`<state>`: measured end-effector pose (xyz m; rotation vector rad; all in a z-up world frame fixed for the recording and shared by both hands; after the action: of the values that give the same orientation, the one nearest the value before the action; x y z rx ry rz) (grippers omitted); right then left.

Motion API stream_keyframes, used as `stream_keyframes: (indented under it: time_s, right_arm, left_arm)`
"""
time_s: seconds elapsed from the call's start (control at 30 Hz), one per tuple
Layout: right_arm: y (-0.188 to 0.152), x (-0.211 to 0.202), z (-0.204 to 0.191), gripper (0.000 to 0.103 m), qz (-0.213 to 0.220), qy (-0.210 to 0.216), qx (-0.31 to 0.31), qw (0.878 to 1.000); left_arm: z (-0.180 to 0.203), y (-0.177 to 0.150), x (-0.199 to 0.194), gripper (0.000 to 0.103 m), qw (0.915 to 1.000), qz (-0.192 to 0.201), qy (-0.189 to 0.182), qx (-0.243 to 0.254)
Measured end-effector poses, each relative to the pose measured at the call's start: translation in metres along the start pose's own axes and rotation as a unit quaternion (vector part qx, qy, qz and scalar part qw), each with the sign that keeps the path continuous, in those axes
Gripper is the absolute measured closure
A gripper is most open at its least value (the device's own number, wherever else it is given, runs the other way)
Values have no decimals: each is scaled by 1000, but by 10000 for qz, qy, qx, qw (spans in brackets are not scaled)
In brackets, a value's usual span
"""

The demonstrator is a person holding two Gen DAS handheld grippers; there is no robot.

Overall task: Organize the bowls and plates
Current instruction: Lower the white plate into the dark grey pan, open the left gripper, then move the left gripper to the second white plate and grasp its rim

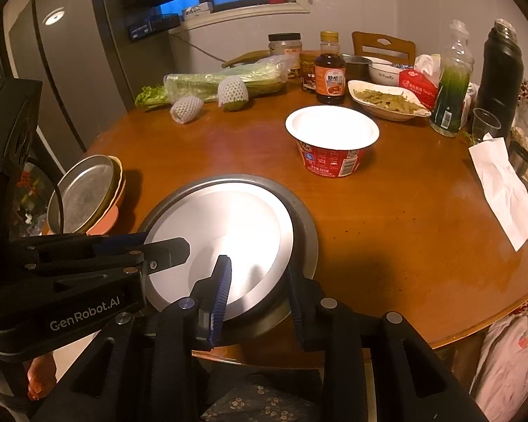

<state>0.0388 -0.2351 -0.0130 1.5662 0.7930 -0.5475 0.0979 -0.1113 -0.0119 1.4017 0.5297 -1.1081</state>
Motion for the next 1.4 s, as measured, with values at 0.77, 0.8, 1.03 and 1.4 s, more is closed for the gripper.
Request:
stream_keyframes:
  time_s: [0.77,0.8,1.03,1.4]
  right_arm:
    - [14,-13,6,62,232,-57,6,9997]
    - [15,-15,7,58,273,-50,13,9996]
    - [20,-20,16,53,439,-79,29,9990]
    - [38,-20,41,51,602,-193,129,9979]
  left_arm:
    - [1,10,-22,75,9995,330,-22,-19]
    - [1,11,-23,74,9994,351,-2,-7]
    - [7,19,-21,68,9990,404,153,68]
    - [19,38,-10,67,9989,350,295,106]
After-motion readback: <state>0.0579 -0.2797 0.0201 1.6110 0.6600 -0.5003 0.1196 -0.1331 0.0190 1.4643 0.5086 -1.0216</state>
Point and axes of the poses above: each gripper's, at about its wrist camera, not at the fingertips, and x roughly the way its jaws point, z to its right, y to its top, the point moved 2 cm from there along x, roughly the way its jaws point, and after that the axes turned 4 degrees about y, right-handed, at the moved point
